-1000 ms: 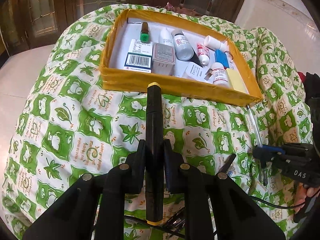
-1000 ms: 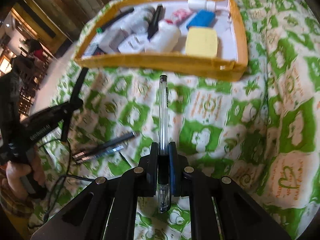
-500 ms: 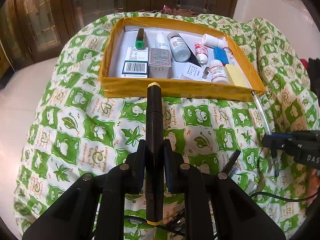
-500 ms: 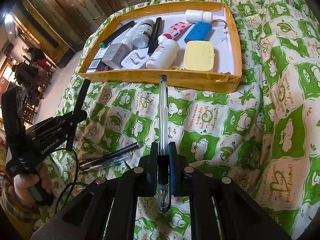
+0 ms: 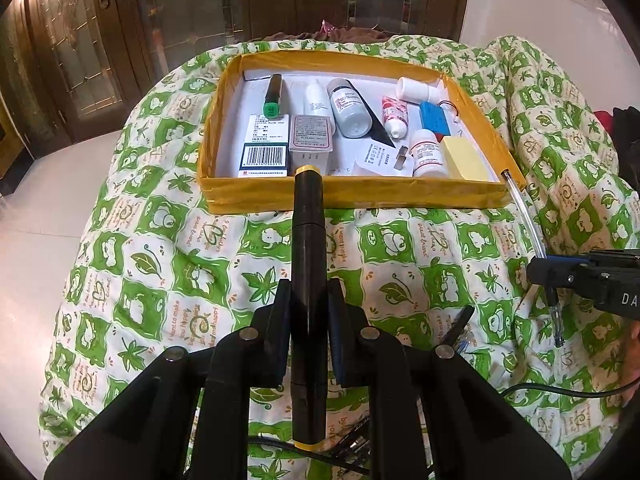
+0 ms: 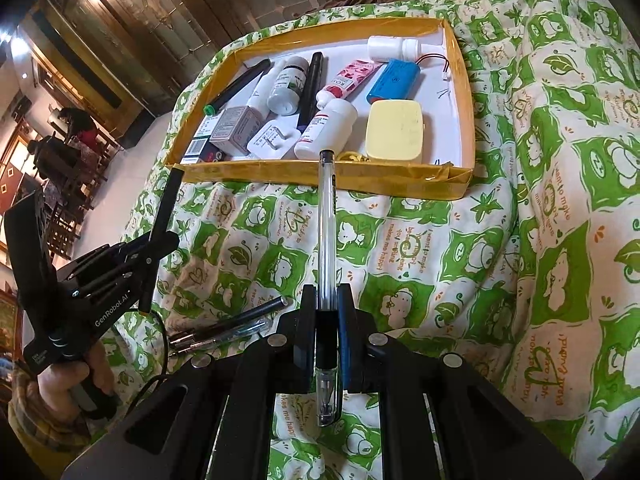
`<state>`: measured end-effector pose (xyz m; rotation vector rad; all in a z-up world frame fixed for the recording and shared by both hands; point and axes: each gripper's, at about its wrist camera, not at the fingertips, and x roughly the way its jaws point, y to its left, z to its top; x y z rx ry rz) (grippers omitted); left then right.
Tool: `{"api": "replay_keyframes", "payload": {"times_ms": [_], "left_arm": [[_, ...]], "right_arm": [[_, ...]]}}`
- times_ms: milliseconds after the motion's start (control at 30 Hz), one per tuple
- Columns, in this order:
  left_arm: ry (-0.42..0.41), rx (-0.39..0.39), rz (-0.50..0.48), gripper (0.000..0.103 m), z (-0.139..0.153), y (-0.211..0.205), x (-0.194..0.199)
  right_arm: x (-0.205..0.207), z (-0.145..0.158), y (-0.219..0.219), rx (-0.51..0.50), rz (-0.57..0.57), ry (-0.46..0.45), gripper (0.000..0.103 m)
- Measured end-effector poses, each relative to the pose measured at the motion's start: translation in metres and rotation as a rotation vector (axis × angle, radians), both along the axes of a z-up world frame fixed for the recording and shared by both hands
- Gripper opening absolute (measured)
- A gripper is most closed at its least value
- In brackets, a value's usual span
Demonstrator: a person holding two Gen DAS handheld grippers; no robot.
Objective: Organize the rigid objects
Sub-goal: 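Carry the marker and clear pen over the tray with both tools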
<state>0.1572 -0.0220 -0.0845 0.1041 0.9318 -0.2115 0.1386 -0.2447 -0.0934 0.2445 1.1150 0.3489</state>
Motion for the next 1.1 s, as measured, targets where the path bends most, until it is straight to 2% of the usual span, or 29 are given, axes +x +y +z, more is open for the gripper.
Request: {"api": "replay_keyframes", "payload": {"times_ms": [233, 533, 733, 1100], "left_arm": [[0.006, -0.012, -0.013, 0.014, 0.004, -0.001, 0.003], [0.036, -0.132, -0.015, 0.014, 0.018, -0.009, 0.026], [0.042, -0.175, -0.041, 0.014, 0.028, -0.025, 0.045], [0.058, -0.188, -0.068, 0.014, 0.044, -0.047, 0.084]], "right_arm": [[0.004, 0.005, -0.005, 0.012, -0.016, -0.011, 0.009], [0.031, 0.014, -0.038, 0.08, -0.118, 0.009, 0.009], [0.054, 0.016, -0.057, 0.132, -0.182, 0.027, 0.009], [0.096, 0.02, -0.067, 0.128, -0.236, 0.013, 0.009]]}}
